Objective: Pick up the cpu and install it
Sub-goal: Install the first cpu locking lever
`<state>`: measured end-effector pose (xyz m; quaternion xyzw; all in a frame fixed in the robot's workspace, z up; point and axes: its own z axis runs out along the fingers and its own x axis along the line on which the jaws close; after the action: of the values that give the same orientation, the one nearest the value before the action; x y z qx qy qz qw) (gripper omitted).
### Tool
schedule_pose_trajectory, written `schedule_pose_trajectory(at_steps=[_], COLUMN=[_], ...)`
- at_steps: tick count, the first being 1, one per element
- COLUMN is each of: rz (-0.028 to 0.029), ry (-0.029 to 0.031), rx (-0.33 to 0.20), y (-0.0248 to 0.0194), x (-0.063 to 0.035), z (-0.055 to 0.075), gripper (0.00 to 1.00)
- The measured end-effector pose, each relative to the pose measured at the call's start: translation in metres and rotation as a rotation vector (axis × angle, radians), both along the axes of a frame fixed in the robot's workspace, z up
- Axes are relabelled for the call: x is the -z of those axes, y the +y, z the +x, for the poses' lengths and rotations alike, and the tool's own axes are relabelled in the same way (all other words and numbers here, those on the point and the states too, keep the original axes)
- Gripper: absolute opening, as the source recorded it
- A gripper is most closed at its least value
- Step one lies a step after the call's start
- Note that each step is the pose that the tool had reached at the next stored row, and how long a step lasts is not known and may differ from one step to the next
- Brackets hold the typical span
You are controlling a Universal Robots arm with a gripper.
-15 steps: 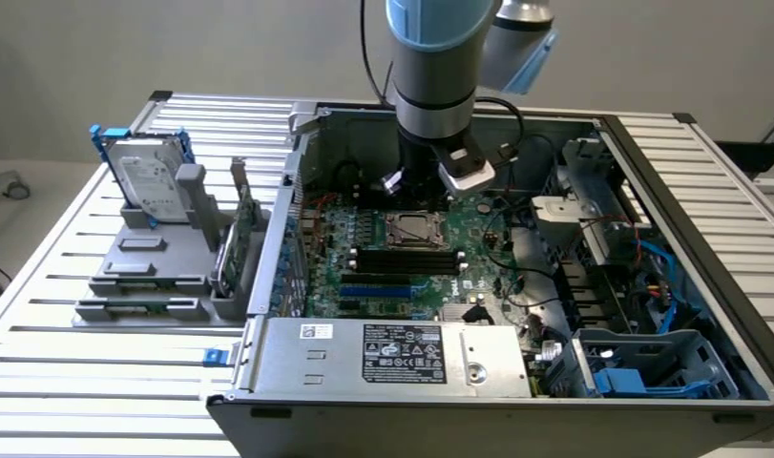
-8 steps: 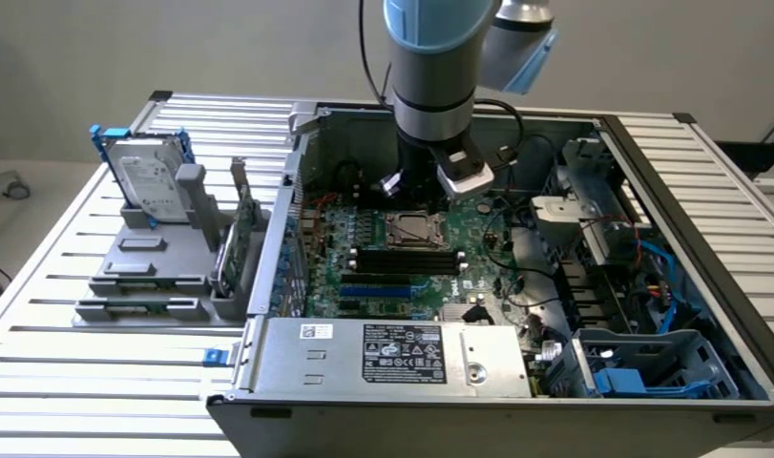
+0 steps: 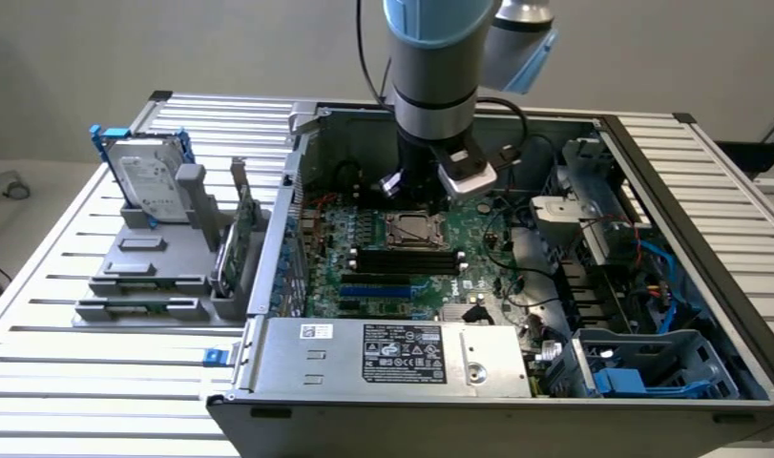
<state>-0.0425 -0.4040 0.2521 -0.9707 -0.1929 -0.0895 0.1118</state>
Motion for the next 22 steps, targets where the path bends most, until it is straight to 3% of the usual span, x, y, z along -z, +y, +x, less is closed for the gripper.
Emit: schedule_pose_trajectory(at_steps=[6, 9, 16, 22], rz=[-0.0001, -0.0001, -0.0001, 0.0002], ry=[0.0002, 0.0002, 0.0004, 0.0040], rx=[0.001, 0.001, 0.001, 0.001], y=[-0.0136, -0.0178, -0.0220, -0.0267], x=[-0.0049, -0.0049, -0.0044, -0.0038], z=[-0.004, -0.011, -0.034, -0.037], gripper=[0.11, 0.11, 0.11, 0.11])
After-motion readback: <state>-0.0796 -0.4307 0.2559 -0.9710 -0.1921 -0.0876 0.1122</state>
